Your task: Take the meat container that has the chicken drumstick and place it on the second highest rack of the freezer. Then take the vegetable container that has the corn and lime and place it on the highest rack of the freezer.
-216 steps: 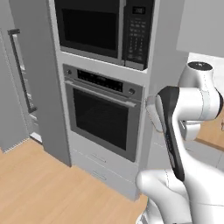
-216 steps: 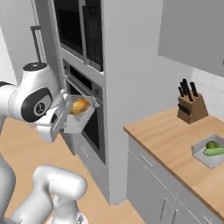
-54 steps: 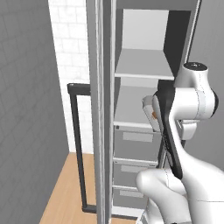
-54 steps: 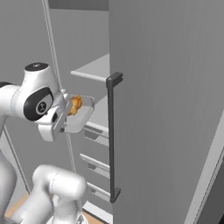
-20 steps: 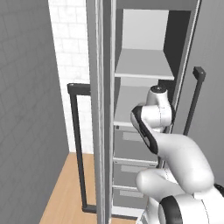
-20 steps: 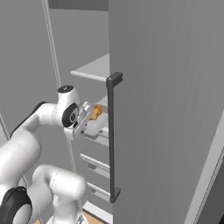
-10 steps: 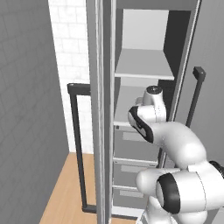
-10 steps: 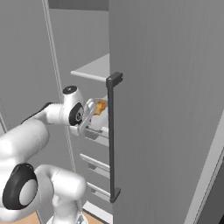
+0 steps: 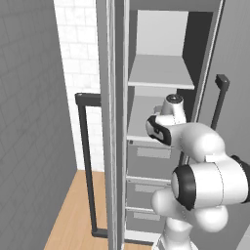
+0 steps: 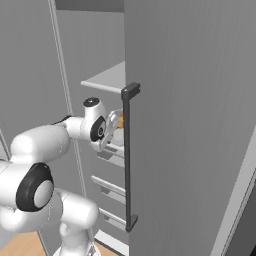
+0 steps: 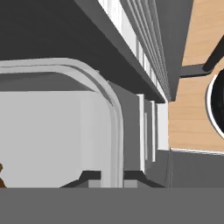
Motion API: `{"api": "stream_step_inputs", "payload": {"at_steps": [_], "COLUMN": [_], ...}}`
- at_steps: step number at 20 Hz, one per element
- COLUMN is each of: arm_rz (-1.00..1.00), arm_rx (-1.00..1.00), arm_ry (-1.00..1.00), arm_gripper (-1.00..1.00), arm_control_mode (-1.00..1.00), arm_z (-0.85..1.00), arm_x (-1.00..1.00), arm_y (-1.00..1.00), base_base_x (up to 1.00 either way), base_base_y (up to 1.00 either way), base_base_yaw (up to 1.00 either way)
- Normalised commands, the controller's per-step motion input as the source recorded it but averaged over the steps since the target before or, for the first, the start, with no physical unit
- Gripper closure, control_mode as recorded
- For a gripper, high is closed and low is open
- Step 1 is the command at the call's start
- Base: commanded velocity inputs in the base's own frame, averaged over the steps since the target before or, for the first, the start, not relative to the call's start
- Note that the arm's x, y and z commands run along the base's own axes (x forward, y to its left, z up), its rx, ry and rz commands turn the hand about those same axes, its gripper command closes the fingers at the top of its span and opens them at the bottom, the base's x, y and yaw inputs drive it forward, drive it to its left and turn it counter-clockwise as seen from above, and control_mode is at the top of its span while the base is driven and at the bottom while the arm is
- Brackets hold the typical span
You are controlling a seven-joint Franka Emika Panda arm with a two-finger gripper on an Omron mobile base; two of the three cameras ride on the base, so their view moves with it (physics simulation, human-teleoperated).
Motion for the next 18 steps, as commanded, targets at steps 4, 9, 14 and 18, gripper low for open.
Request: {"api": "stream_step_inputs", "payload": {"at_steps": [4, 9, 14, 18], "arm_rz": [-0.01, -0.03, -0.03, -0.04], "arm_rx": [0.0, -0.02, 0.0, 0.0], "arm_ry": [0.0, 0.0, 0.0, 0.0], "arm_gripper": [1.0, 1.0, 1.0, 1.0], "arm_control_mode": [-1.0, -1.0, -1.0, -1.0], "arm_z": [-0.2, -0.29, -0.11, 0.0], "arm_x": [0.36, 0.34, 0.4, 0.53], "arm_y": [-0.05, 0.0, 0.0, -0.01], "base_base_x": [0.0, 0.0, 0.0, 0.0], "base_base_y": [0.0, 0.0, 0.0, 0.0], "base_base_yaw": [0.0, 0.0, 0.0, 0.0]}}
